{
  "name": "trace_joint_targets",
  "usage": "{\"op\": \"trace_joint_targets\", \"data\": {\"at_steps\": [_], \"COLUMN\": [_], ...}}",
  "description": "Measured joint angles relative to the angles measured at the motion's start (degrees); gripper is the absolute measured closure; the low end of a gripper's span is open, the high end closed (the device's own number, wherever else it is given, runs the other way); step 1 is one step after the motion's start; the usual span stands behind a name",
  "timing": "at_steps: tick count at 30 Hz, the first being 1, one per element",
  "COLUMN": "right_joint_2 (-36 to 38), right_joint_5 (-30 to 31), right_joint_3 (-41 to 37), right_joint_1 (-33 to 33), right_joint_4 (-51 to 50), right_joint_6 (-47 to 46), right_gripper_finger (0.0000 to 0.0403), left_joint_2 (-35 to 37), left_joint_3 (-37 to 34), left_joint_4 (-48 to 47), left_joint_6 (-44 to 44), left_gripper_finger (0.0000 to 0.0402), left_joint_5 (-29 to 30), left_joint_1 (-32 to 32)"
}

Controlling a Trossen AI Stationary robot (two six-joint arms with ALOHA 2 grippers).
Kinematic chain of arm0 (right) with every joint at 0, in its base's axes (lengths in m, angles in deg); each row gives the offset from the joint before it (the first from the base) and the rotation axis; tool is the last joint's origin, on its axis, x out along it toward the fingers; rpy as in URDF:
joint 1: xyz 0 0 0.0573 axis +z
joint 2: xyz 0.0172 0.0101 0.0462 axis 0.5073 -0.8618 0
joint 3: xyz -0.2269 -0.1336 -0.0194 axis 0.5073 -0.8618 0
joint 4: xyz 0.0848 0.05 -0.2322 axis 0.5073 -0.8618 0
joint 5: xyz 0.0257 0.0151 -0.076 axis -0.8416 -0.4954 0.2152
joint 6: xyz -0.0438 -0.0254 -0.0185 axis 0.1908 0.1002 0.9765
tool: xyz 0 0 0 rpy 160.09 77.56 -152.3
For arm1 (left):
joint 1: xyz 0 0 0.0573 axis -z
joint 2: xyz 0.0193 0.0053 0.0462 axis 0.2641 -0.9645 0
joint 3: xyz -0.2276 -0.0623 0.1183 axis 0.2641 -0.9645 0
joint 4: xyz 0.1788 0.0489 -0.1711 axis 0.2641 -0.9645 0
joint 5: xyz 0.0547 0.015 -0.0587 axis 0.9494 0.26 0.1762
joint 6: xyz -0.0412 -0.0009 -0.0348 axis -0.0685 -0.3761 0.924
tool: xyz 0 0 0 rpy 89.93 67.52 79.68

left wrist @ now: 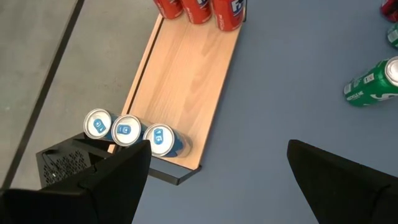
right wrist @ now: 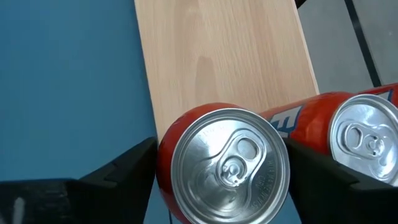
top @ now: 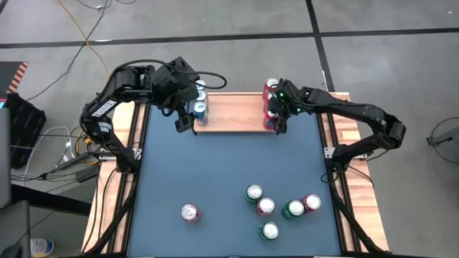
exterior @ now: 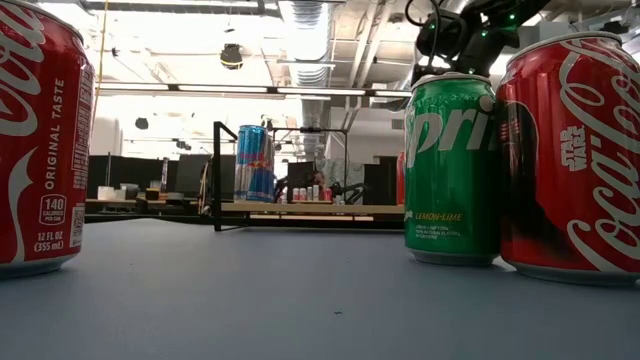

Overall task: Place canned beverage on shelf
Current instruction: Put the red soda can on the shelf aligned with the other red soda cans

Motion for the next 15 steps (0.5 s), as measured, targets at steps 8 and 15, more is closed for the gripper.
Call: {"op": "trace_joint_targets", "data": {"at_steps": [8, 15], "right_joint_2": [-0.11, 0.18], "right_joint_5": [0.82, 1.47], "right_joint_3": [-0.07, -0.09], "right_joint_1": [0.07, 0.05], "right_joint_4": [-0.32, -0.49], "right_joint_6": [0.44, 0.75], "right_gripper_finger": [0.0061, 0.0058], "left_joint_2": [0.00, 0.00], "left_joint_3": [0.00, 0.00], "left_joint_4": [0.01, 0.00], "left_joint_6": [0.01, 0.00], "left_gripper_finger": [0.0040, 0.0040], "left_joint_5": [-0.01, -0.02], "left_joint_1": [0.00, 0.01]}}
